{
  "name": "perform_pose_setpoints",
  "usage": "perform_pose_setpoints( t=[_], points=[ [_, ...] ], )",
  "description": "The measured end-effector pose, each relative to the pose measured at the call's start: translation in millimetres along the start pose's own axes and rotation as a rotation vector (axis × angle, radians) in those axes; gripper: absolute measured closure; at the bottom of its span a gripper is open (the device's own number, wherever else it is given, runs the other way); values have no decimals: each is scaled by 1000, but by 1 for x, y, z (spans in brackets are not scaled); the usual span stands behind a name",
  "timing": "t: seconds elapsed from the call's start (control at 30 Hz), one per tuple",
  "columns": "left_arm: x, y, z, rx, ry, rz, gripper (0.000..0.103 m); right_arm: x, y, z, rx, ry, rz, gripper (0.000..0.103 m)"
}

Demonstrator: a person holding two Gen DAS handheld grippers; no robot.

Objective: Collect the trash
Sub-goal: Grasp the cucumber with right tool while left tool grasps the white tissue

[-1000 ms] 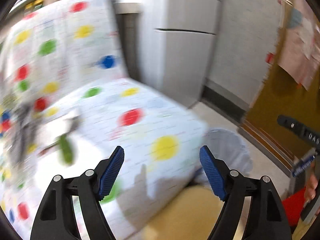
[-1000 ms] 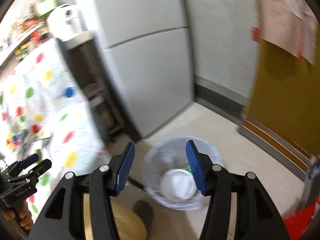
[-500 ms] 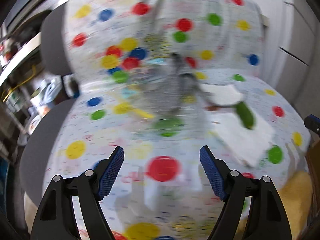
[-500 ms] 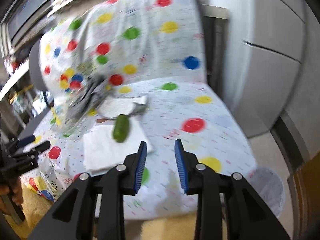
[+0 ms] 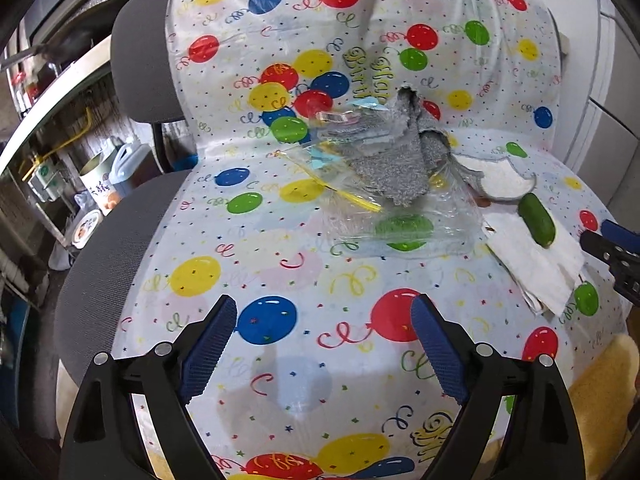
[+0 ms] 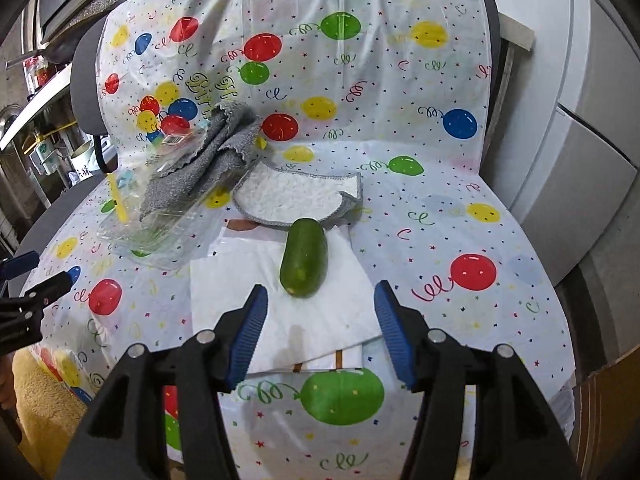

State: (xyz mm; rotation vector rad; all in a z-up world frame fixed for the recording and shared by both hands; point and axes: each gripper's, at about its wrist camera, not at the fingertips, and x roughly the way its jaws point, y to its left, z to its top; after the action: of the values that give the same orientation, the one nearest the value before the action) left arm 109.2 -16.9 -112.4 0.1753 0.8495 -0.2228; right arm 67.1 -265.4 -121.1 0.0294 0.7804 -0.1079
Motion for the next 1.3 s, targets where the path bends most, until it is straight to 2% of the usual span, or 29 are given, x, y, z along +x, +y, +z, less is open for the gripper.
perform_pose_setpoints(
  t=[0.03,0.13,0.3,0.53,0.57,0.6,0.7,0.87,1.03,1.13,1.2,1.23,1.3],
  points=[
    [0,0,-1,0,-1,-4,15,1,3,2,-11,-6,3,63],
    [3,-4,-2,-6,2,-13,15,14,7,13,-22,0,22,63],
    [6,-9,2,-16,0,-17,15,53,9,29,9,77,37,63],
    [12,-24,9,-7,3,-56,15,89,15,32,10,152,-17,63],
    [11,-27,10,-2,1,-61,15,87,14,32,13,147,-10,69],
    [11,-30,11,4,1,-66,15,82,13,31,16,138,-6,70],
    [6,-44,12,42,-17,-92,15,59,6,28,28,83,16,71],
    [-2,-77,8,137,-39,-164,15,0,-28,16,100,-29,44,71],
    [-3,-125,8,220,-39,-236,16,-34,-64,-5,141,-73,-9,71],
    [6,-150,16,234,-33,-270,17,-45,-81,-15,166,-97,-39,71],
    [17,-165,19,257,-16,-277,22,-48,-89,-19,187,-103,-39,71],
    [22,-171,20,273,-6,-271,29,-49,-94,-21,201,-106,-40,71],
    [39,-189,19,324,27,-239,33,-50,-99,-24,214,-107,-39,71]
  ],
)
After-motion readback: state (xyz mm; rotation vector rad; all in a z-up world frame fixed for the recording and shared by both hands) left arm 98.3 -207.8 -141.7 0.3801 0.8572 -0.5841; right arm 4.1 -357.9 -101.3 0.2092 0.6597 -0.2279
